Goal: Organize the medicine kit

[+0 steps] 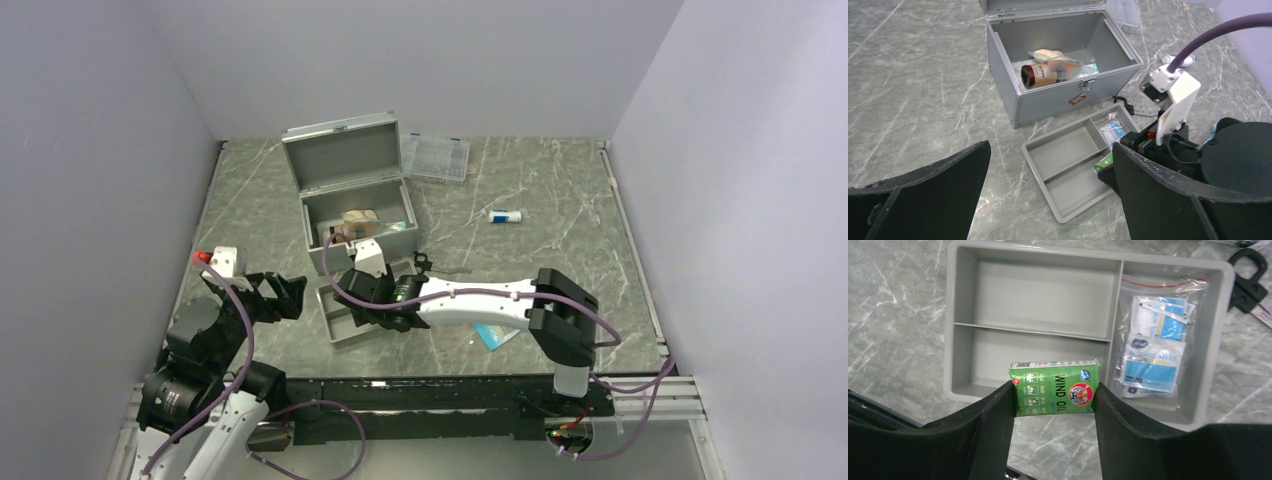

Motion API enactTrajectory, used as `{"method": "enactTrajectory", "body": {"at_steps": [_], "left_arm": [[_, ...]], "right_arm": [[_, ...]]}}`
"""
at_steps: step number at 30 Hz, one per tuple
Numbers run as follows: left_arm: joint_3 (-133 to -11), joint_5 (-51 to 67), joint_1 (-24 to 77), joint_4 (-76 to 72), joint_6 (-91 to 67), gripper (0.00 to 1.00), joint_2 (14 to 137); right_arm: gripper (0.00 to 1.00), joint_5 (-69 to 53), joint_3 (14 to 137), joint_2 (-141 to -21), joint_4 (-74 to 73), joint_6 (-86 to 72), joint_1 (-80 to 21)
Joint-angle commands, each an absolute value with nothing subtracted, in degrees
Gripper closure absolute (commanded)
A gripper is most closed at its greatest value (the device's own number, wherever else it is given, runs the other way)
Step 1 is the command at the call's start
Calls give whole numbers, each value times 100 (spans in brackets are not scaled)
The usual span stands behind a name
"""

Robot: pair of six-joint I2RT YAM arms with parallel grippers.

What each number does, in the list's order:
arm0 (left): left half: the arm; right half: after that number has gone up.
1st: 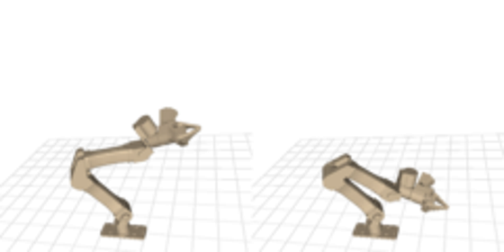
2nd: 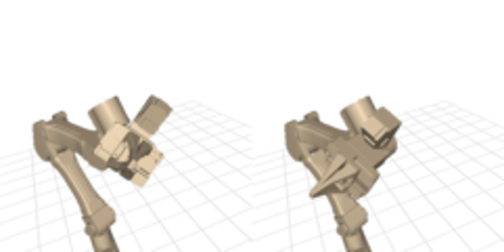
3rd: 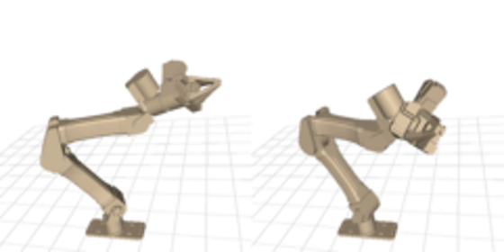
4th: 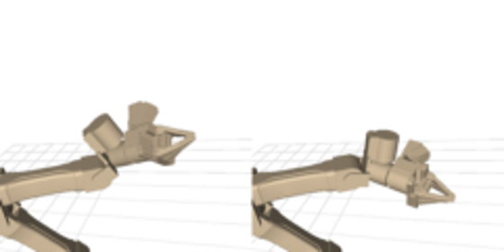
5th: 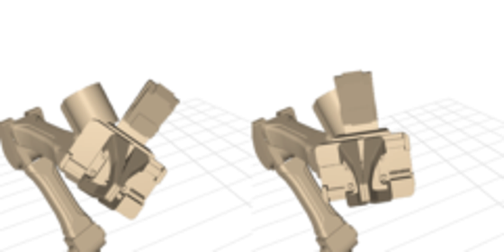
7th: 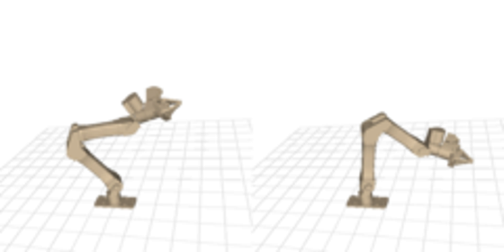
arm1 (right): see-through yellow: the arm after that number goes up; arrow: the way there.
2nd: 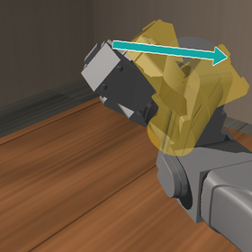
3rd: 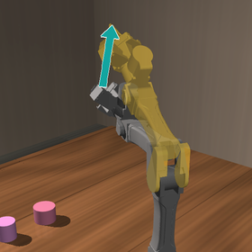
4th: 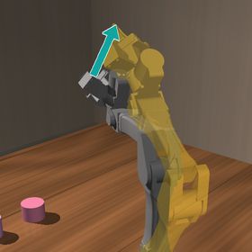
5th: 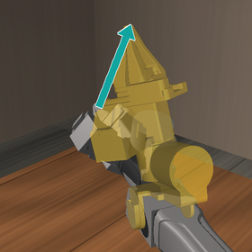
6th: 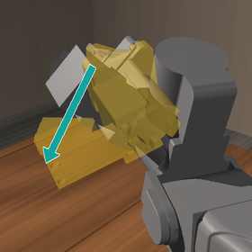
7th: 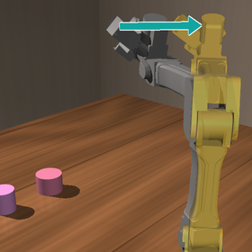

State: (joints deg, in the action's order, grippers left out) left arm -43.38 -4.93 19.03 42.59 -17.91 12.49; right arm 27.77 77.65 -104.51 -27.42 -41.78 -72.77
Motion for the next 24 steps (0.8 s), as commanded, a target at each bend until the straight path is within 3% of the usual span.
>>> {"method": "enactTrajectory", "body": {"at_steps": [1,12,24], "left_arm": [[-4404,-635,1873,4214,-1872,1,1191],[-4399,-580,1872,4192,-1860,1,1162],[-4388,-537,1872,4184,-1866,1,1216]], "right_arm": [[51,2610,8131,-10754,-2513,-4328,-7336],[49,2395,8277,-11395,-2421,-4465,-7409],[27,2668,8182,-11217,-2462,-4414,-7411]]}}
